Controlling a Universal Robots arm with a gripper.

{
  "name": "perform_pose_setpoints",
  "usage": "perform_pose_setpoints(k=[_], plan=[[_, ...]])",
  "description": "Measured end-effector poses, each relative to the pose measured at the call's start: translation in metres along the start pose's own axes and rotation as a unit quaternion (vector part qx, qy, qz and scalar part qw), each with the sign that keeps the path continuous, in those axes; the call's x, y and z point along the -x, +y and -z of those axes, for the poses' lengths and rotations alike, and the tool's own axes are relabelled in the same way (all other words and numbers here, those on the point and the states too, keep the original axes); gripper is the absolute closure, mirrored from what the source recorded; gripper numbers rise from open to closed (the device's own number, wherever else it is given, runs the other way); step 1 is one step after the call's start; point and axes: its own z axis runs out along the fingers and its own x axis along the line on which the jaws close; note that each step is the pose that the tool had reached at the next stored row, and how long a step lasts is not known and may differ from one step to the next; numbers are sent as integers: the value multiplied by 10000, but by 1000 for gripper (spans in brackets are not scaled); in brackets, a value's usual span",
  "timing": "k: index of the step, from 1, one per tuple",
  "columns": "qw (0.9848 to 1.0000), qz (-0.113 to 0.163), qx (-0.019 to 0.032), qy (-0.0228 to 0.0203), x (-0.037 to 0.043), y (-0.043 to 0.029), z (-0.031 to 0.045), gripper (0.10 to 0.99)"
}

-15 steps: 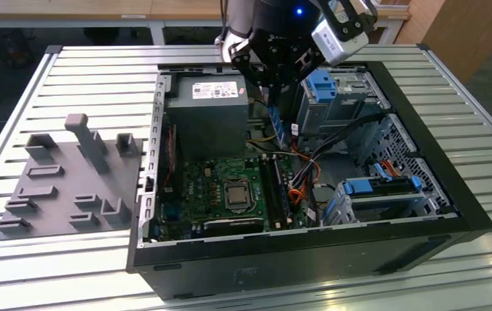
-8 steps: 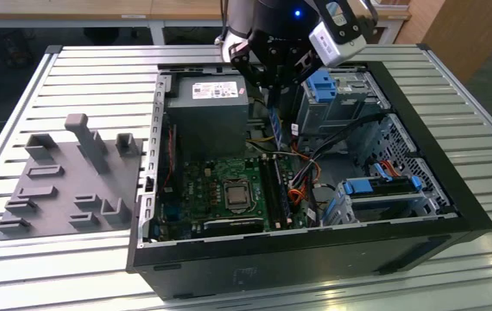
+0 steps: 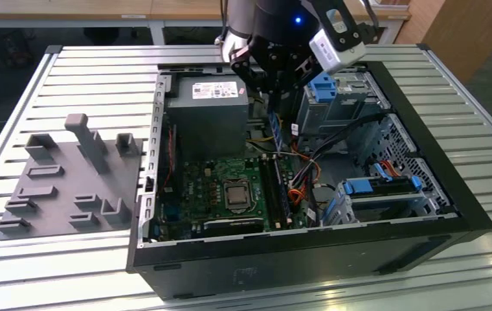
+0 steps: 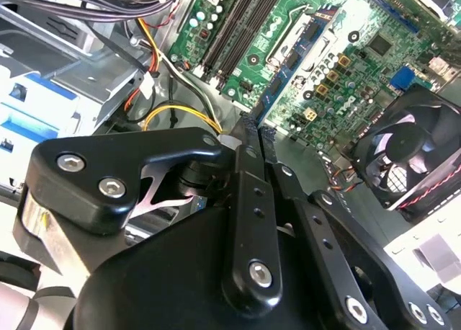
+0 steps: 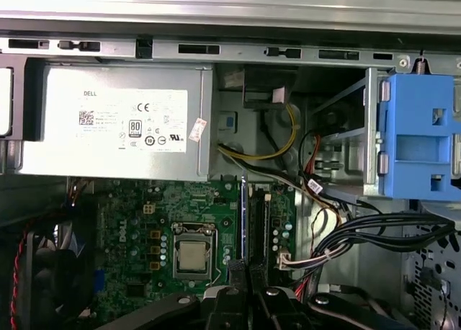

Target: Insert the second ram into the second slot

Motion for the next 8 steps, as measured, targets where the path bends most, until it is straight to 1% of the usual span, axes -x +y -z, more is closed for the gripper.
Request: perform_pose_setpoints(k=[3, 8], plan=[[10000, -90, -8, -2, 0, -1, -14, 953], [9999, -105, -8, -2, -1, -8, -44, 953]])
